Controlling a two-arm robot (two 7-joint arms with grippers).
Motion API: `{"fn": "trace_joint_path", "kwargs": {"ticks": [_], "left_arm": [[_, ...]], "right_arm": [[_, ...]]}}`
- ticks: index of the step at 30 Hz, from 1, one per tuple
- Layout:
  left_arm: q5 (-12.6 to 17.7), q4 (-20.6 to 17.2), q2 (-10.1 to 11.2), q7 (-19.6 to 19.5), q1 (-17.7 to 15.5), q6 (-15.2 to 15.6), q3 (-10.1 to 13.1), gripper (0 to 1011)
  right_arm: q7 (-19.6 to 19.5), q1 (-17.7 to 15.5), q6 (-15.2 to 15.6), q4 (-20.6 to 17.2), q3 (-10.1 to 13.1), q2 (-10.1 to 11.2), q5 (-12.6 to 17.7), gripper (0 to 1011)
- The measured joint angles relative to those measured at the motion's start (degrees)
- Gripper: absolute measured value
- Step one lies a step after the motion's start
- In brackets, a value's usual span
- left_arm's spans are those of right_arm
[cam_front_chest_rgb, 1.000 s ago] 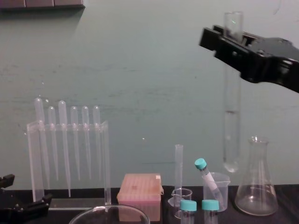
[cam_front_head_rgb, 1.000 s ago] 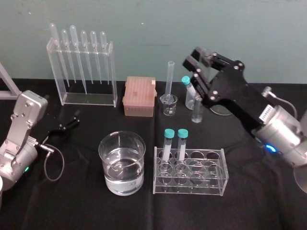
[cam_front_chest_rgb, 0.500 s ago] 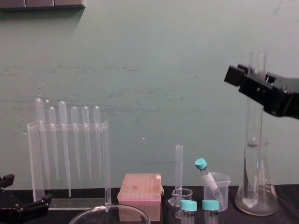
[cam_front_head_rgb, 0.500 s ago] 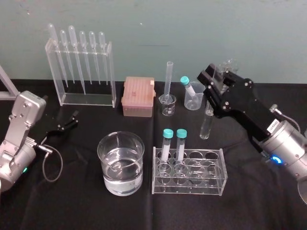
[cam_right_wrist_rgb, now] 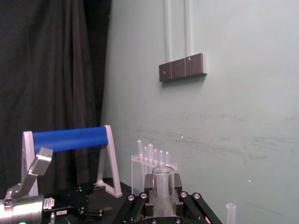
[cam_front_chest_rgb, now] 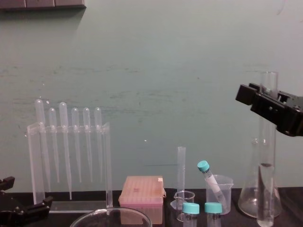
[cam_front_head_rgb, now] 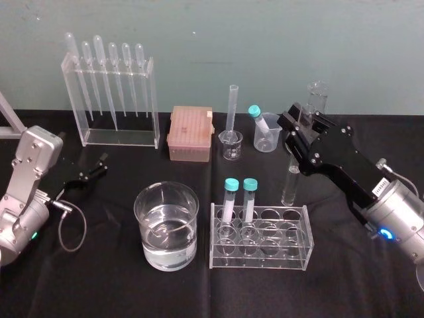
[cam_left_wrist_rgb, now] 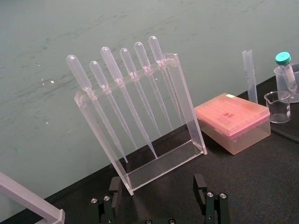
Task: Hold the test tube with one hand and immerse one end into the beaker, then return it to the test tube rack.
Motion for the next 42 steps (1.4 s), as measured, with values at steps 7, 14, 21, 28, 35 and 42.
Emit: {"fn": "trace_joint_path", "kwargs": {"ticks": [7,14,21,28,35,42], "left_arm": [[0.0,0.0,0.0,0.0,0.0,0.0,0.0,1000],[0.0,0.0,0.0,0.0,0.0,0.0,0.0,1000],[0.0,0.0,0.0,0.0,0.0,0.0,0.0,1000],[0.0,0.0,0.0,0.0,0.0,0.0,0.0,1000],[0.0,0.0,0.0,0.0,0.0,0.0,0.0,1000],[0.0,0.0,0.0,0.0,0.0,0.0,0.0,1000]], "right_arm": [[-0.4,-1.2,0.6,-0.4,0.9,0.3,-0.3,225],[0.0,-0.8,1.0,0.9,1.3,0.3,-0.2,225],[1.0,0.0,1.5,2.6,1.2,0.3,0.2,225],[2.1,1.5,1.8,4.9,0.3,-0.2,1.0,225],[2.6,2.4,1.9,6.4,-0.5,-0.5,1.4,225],[2.4,2.2,2.2,6.9,-0.7,-0.6,1.5,225]]}}
